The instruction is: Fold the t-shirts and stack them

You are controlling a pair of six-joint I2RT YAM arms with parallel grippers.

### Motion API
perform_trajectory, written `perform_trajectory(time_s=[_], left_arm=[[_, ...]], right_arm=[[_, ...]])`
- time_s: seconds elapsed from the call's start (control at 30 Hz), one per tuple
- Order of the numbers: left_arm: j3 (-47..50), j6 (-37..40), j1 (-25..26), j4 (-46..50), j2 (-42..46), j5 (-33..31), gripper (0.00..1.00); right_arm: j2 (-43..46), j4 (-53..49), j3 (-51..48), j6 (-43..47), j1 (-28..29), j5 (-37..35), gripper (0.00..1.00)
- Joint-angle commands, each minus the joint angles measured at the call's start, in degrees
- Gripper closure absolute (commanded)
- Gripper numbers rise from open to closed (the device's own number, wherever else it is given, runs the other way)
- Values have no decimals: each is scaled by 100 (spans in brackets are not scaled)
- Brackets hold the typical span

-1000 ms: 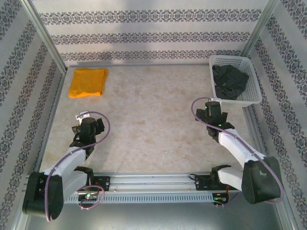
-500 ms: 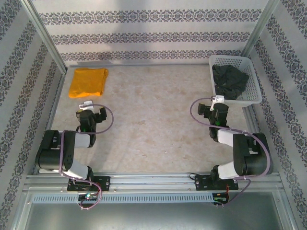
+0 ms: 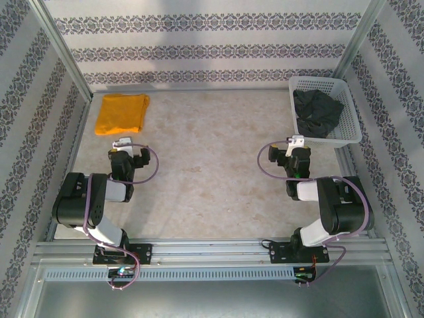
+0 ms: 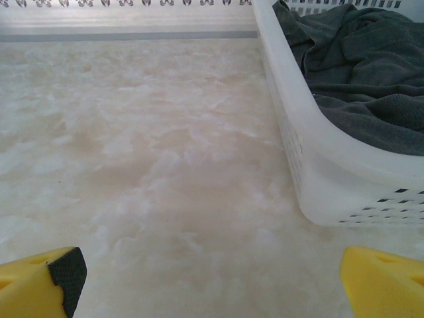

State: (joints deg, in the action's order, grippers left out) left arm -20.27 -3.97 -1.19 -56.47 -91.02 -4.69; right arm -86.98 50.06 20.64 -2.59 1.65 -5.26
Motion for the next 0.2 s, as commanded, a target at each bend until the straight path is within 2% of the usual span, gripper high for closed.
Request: perform_trajectory(time_s=[0.0, 0.17], left_arm=[[51, 98, 30, -119, 40, 38, 0], [-19, 100, 58, 4, 38, -68, 0]], right_arm=[[28, 229, 88, 137, 51, -24, 2], [41, 226, 86, 138, 19, 102, 2]])
